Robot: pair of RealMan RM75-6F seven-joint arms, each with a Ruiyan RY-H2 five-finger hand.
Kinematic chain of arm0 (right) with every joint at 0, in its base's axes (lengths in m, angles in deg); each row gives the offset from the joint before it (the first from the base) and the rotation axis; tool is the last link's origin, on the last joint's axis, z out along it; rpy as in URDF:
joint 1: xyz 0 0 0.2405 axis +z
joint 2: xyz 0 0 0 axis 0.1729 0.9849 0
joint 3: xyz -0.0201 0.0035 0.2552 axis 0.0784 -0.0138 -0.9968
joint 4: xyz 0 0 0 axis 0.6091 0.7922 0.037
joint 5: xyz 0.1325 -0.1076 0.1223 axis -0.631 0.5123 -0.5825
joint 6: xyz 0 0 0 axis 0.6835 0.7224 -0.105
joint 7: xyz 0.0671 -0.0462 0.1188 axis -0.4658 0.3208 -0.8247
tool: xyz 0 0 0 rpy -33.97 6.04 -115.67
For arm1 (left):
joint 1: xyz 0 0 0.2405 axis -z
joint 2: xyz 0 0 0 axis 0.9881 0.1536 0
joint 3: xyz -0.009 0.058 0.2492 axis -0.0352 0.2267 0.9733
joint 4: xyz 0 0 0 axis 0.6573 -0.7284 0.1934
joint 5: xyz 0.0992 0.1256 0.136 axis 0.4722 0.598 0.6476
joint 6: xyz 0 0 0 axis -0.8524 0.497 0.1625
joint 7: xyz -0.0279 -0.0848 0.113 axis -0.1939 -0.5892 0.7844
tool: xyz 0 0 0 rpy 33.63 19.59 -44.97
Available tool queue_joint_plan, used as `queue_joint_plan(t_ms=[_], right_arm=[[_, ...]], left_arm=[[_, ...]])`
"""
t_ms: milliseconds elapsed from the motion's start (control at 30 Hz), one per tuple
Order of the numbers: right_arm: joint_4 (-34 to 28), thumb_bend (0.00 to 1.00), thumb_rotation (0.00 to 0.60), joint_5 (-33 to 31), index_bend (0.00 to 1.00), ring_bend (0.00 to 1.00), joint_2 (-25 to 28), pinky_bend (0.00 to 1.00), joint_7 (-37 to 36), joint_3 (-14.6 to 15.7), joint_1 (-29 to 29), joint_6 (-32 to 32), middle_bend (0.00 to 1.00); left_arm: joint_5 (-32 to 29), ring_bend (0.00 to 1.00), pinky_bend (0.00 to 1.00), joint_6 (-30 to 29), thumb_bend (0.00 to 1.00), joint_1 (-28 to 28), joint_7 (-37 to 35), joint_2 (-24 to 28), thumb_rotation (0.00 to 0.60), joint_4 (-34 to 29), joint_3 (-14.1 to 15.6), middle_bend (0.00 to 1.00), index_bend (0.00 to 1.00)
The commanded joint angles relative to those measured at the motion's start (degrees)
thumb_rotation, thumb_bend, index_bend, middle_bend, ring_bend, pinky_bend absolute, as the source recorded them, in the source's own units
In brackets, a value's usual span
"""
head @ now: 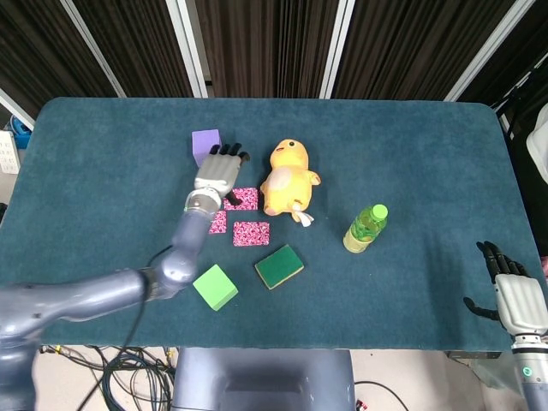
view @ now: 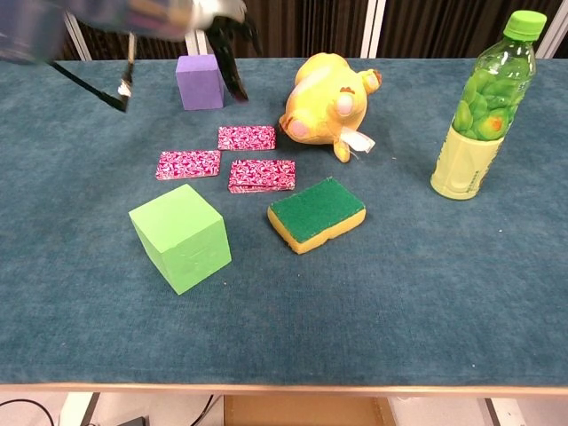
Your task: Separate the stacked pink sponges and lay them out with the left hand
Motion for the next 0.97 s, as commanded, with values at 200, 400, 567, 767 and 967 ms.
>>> queue_joint_plan(t_ms=[200,400,567,767,967], right_arm=[[0.02,0.19,0.6,-1.26,0.01,0.16,-0.37,0.22,1.62,-0.5,-0.07,0.21,0.08],[0.07,0.19,0.6,-1.73,0.0,0.16,-0.86,0.22,2.88,-0.79,-0.08,0.61,0.08],[-0.09,0.19,0.6,-1.75,0.0,0.16,-1.13,0.22,3.66,-0.95,-0.07,1.01,0.08],[0.3,0.19,0.6,-0.67,0.0,0.16,-1.49,0.22,3.39,-1.14,-0.37,2.69,0.08],[1.59,0.19,0.6,1.79,0.0,0.16,-2.03,0.22,1.6,-1.33,-0.73,5.39,0.07]], left_arm=[[35.26,0.0,0.0,-7.77,0.15,-27.25,-24.89,29.45,0.6,-30.43,4.85,0.1,0.22],[52.15,0.0,0.0,-13.0,0.15,-40.84,-39.7,37.55,0.6,-34.36,10.48,0.1,0.22],[64.68,0.0,0.0,-20.03,0.15,-50.06,-48.62,39.3,0.6,-32.09,16.94,0.09,0.22],[73.35,0.0,0.0,-27.12,0.15,-57.3,-59.86,34.88,0.6,-23.88,22.73,0.09,0.21],[77.31,0.0,0.0,-30.69,0.15,-58.62,-65.11,31.32,0.6,-17.1,23.49,0.09,0.21]])
